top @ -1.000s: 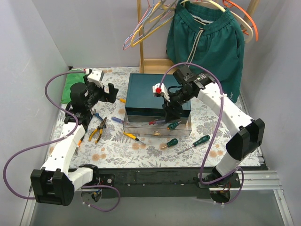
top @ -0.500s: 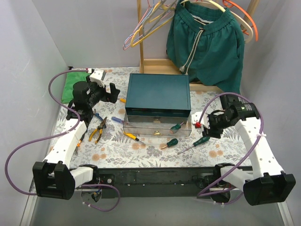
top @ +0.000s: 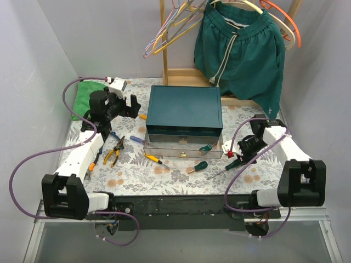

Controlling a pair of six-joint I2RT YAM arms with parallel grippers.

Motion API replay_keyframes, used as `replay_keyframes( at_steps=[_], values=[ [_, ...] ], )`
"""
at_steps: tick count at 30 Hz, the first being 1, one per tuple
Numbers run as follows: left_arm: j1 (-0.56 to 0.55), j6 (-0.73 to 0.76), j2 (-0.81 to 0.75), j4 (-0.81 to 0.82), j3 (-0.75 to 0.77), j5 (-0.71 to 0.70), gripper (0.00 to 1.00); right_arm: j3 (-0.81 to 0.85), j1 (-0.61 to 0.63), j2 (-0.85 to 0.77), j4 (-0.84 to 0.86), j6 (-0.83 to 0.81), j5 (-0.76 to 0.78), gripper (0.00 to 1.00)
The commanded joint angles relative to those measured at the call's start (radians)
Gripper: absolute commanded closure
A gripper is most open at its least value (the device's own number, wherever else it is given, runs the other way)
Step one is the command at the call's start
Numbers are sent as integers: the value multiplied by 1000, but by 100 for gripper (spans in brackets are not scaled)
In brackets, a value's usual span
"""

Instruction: Sort the tools into containers

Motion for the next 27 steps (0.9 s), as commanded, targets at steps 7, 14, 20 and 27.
replay_keyframes(
  at_steps=[7,14,20,27],
  values=[
    [7,85,103,-72,153,-68,10,-91,-15,168,173,-164,37,45],
    [7,88,205,-22,233,-56,10,-99,-85,142,71,-239,139,79],
    [7,49,232,46,229,-25,10,-176,-142,54,137,-234,159,53],
    [7,43,236,27,261,-13,10,-194,-142,114,240,-155,182,48]
  ],
)
